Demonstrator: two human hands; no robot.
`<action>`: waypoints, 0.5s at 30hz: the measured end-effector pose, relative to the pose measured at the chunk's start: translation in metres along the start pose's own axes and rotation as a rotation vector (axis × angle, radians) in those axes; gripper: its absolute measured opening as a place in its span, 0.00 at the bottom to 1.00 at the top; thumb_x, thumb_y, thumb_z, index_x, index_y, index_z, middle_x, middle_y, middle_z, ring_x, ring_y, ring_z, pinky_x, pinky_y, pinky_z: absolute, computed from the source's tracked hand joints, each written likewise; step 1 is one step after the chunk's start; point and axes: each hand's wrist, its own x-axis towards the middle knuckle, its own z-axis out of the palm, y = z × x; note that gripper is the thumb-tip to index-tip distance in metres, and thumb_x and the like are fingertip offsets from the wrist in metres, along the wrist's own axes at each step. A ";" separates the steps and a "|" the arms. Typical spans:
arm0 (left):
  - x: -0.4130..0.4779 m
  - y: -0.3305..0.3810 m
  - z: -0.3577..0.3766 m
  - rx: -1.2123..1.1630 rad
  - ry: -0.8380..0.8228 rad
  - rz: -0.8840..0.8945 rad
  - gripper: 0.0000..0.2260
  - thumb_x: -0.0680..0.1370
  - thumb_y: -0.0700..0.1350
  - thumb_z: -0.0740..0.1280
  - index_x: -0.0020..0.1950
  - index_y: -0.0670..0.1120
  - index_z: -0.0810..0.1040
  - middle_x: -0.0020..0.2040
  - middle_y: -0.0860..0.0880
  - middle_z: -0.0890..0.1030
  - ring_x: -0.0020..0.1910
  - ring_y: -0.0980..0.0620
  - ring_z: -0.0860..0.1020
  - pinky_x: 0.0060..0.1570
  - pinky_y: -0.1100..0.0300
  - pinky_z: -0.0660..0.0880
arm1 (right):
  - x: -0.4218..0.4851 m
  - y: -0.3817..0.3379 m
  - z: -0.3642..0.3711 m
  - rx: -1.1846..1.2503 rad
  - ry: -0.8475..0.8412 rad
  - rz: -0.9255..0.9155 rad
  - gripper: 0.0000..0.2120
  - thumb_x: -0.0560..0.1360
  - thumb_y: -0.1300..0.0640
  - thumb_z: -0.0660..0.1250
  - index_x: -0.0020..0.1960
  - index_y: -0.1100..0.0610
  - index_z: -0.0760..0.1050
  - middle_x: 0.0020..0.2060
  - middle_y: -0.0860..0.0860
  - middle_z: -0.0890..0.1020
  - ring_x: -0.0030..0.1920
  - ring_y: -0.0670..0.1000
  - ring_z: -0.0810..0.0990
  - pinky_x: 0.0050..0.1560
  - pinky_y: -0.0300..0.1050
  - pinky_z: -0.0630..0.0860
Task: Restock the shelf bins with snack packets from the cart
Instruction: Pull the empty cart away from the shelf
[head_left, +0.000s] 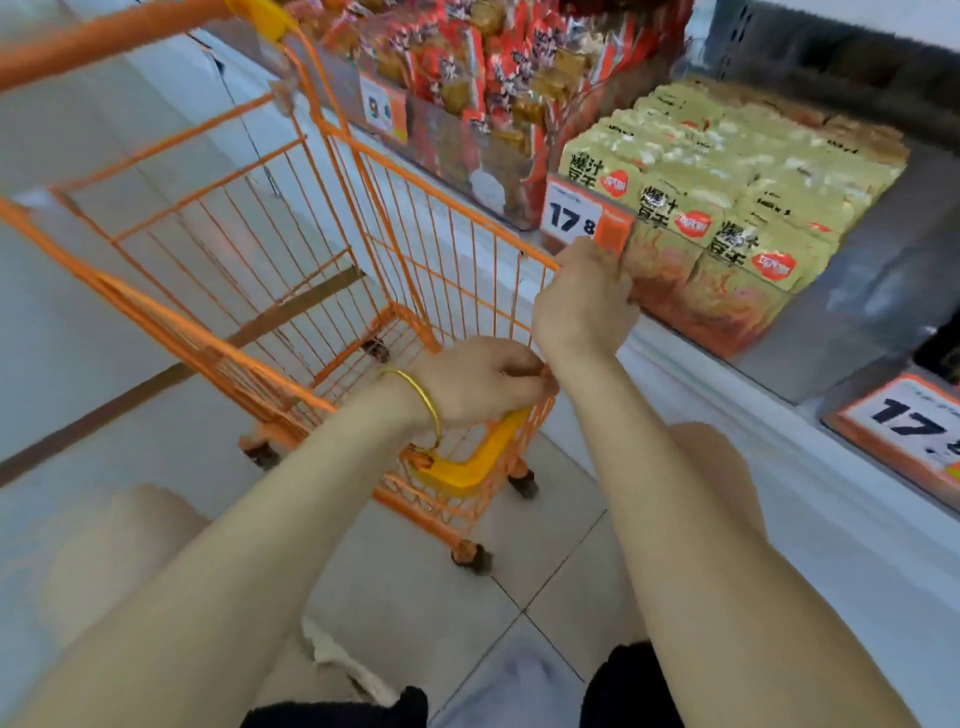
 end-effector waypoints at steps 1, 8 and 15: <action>0.004 -0.009 -0.008 -0.012 0.009 0.017 0.16 0.78 0.51 0.63 0.43 0.38 0.77 0.31 0.49 0.70 0.30 0.55 0.67 0.35 0.58 0.65 | 0.006 -0.008 0.005 -0.017 -0.012 -0.029 0.15 0.77 0.63 0.57 0.63 0.57 0.69 0.63 0.56 0.73 0.66 0.59 0.68 0.60 0.55 0.66; 0.050 -0.066 -0.073 -0.158 -0.091 0.089 0.22 0.69 0.56 0.66 0.40 0.36 0.78 0.37 0.40 0.78 0.35 0.50 0.73 0.37 0.62 0.70 | 0.060 -0.061 0.055 -0.140 -0.053 -0.234 0.14 0.78 0.59 0.58 0.63 0.60 0.66 0.60 0.57 0.73 0.61 0.59 0.72 0.45 0.49 0.67; 0.073 -0.105 -0.128 -0.209 -0.222 -0.018 0.24 0.63 0.57 0.59 0.40 0.37 0.78 0.39 0.40 0.78 0.39 0.46 0.76 0.43 0.54 0.74 | 0.079 -0.115 0.085 -0.097 -0.123 -0.223 0.10 0.77 0.64 0.57 0.58 0.62 0.67 0.56 0.58 0.73 0.57 0.60 0.71 0.40 0.51 0.67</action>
